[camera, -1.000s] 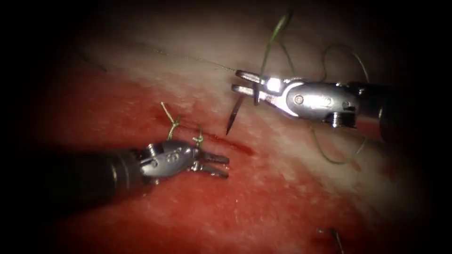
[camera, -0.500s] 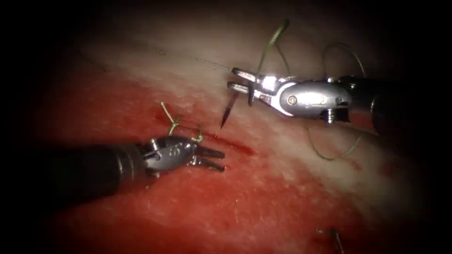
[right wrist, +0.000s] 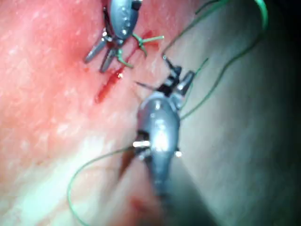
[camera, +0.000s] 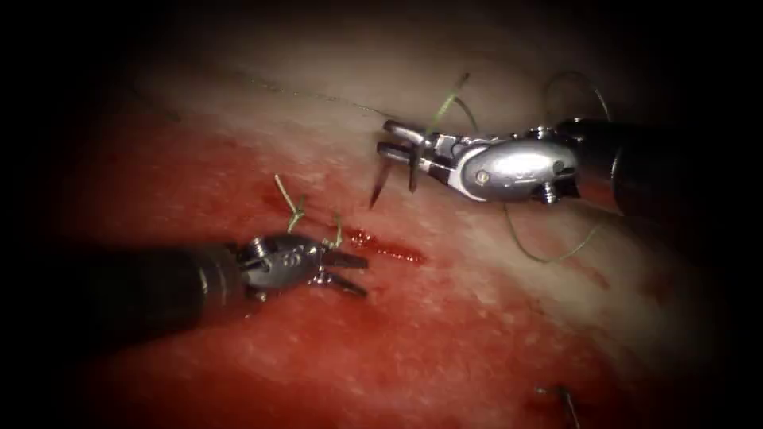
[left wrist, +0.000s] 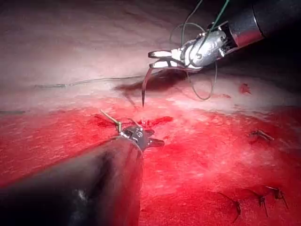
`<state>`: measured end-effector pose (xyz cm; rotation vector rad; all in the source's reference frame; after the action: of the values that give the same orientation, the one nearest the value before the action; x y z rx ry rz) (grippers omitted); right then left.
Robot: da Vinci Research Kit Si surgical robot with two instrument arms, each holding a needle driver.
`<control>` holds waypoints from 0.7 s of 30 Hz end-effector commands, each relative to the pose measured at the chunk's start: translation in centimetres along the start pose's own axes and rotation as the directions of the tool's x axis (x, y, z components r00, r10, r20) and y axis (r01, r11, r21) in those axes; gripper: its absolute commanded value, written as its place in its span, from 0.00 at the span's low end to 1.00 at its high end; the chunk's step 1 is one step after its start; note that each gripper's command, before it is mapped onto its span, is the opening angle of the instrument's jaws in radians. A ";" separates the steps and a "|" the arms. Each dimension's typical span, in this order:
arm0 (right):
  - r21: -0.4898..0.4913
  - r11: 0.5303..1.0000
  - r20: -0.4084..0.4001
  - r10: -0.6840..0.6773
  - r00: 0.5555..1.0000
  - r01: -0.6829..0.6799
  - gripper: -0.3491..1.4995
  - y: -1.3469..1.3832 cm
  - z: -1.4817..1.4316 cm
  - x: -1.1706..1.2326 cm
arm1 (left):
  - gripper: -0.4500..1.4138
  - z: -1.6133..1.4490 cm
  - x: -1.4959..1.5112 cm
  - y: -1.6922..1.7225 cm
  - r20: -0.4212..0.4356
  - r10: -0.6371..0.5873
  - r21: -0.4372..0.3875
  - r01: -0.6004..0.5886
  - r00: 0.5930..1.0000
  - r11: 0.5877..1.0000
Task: Wound Closure
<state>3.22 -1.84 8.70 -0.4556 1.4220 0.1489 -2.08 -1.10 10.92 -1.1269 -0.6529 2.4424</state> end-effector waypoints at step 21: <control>0.011 0.998 0.022 -0.065 0.998 0.064 0.00 -0.29 0.16 -0.26 | 0.41 0.03 0.01 0.04 0.016 -0.025 -0.004 0.025 1.000 1.000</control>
<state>3.35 -2.03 8.99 -0.4904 1.3788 0.0908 -2.07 -1.12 10.84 -1.0934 -0.6720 2.4332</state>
